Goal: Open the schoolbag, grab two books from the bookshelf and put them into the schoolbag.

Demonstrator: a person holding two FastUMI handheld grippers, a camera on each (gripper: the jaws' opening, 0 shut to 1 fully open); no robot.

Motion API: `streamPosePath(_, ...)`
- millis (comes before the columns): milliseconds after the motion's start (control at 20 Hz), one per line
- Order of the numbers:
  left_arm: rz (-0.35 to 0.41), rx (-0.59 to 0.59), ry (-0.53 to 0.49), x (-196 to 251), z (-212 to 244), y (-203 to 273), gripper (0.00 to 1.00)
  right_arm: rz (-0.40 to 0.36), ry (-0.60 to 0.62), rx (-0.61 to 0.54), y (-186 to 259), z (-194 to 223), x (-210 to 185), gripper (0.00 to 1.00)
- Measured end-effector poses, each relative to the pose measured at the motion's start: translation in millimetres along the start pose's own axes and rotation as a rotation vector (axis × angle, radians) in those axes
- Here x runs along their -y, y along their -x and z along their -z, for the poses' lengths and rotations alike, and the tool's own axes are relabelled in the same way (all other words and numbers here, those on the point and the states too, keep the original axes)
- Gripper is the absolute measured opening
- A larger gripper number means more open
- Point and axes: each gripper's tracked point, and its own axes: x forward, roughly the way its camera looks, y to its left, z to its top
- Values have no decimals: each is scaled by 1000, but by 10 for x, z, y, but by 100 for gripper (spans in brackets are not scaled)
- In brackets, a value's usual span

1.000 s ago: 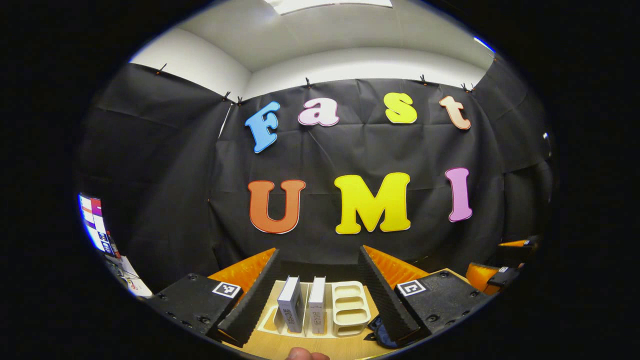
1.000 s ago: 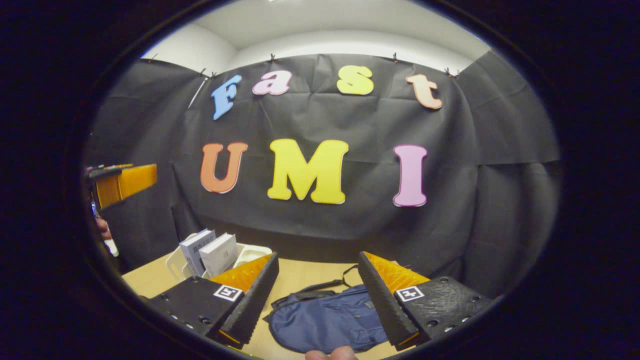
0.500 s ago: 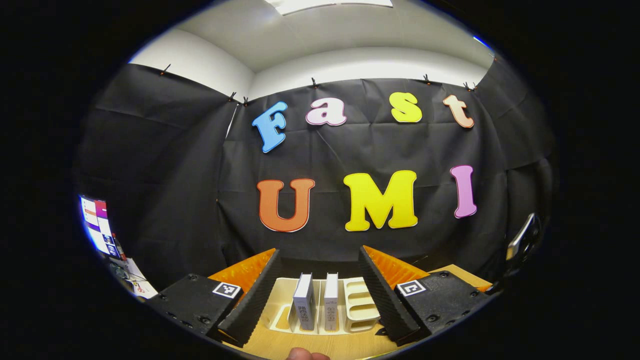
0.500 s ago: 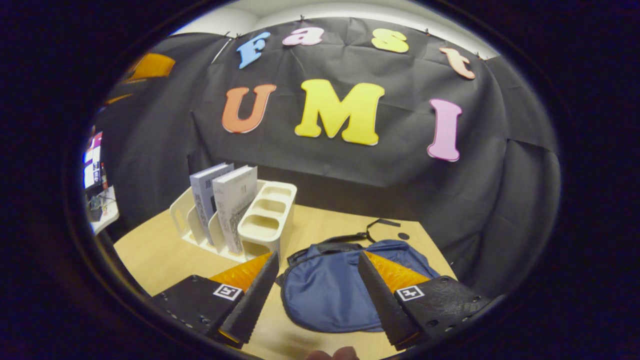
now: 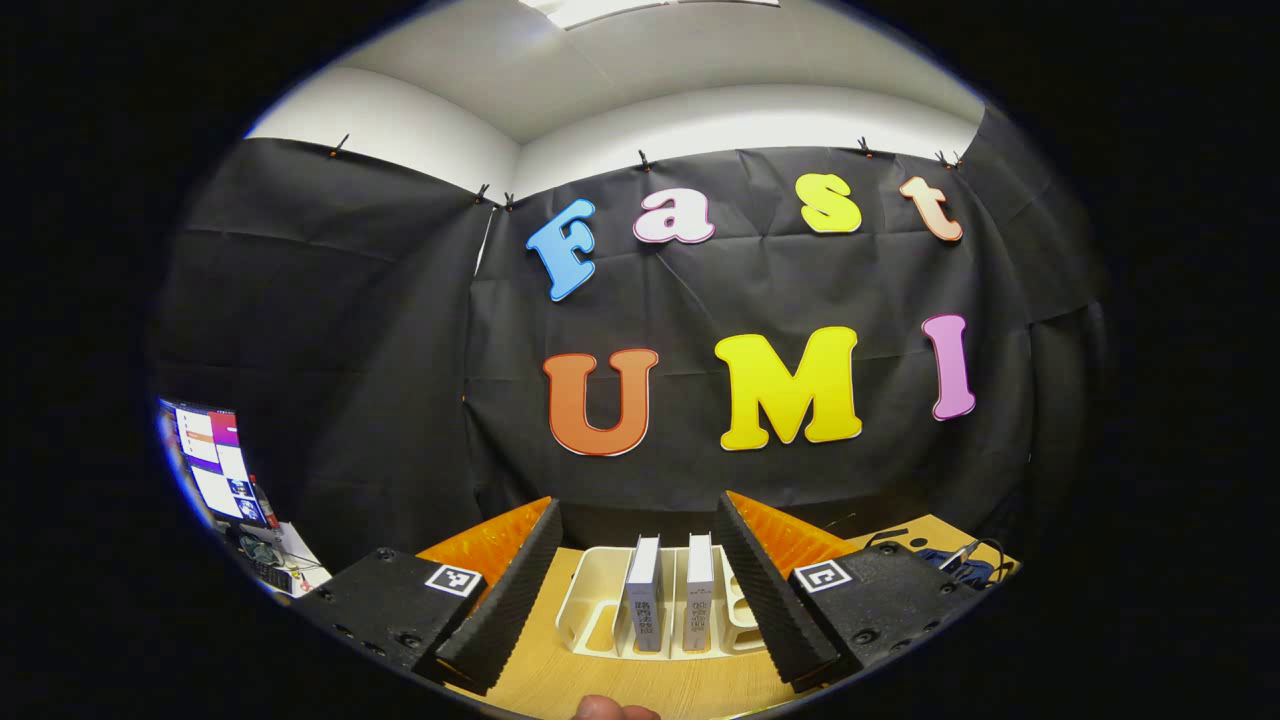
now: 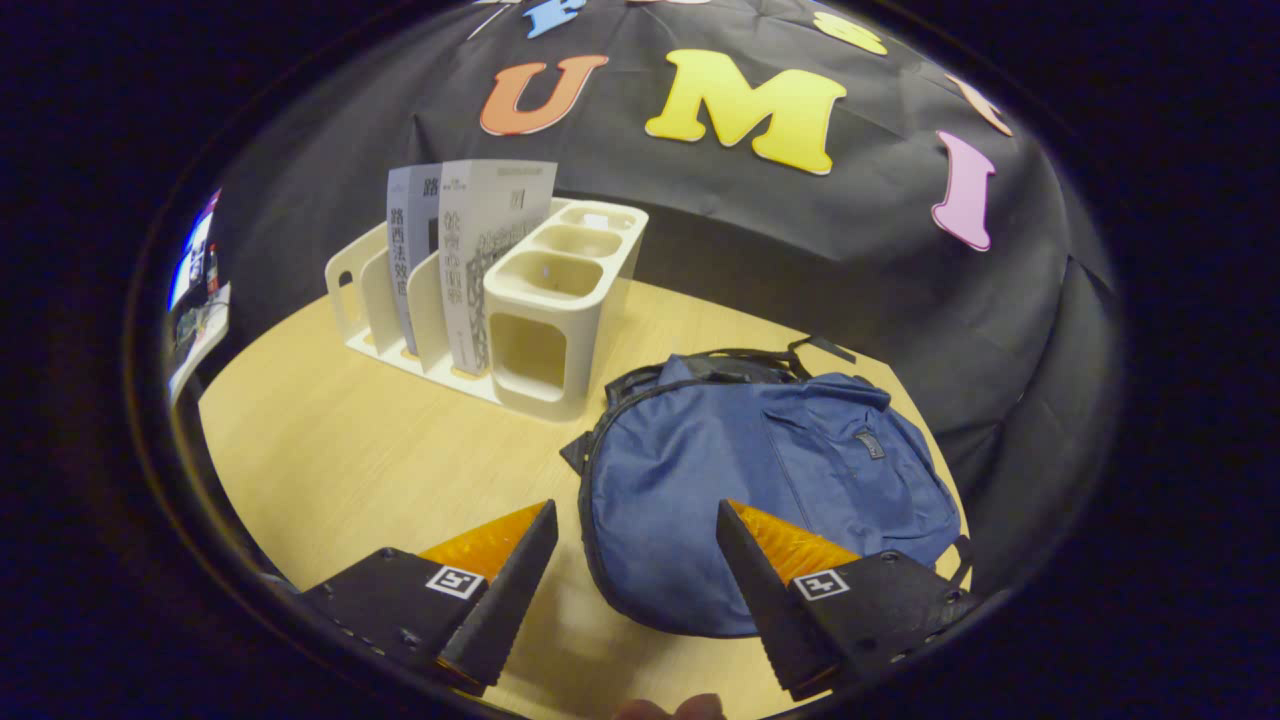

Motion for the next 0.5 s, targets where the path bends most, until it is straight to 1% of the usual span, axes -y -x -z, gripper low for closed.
streamPosePath(250, -27, -4, -8, -96, 14, 44, 97, 58, 80, -77, -367, 270, -21, 96)
streamPosePath(300, -31, -10, -7, -109, 22, 37, 97, 72, 98, -81, -407, 302, -20, 99)
streamPosePath(400, -41, -26, -5, -138, 71, 47, 97, 99, 132, -73, -487, 309, -15, 96)
streamPosePath(450, -46, -29, -5, -153, 77, 52, 97, 116, 145, -64, -517, 288, 19, 96)
streamPosePath(500, -51, -32, -5, -177, 70, 58, 97, 131, 144, -47, -551, 249, 49, 99)
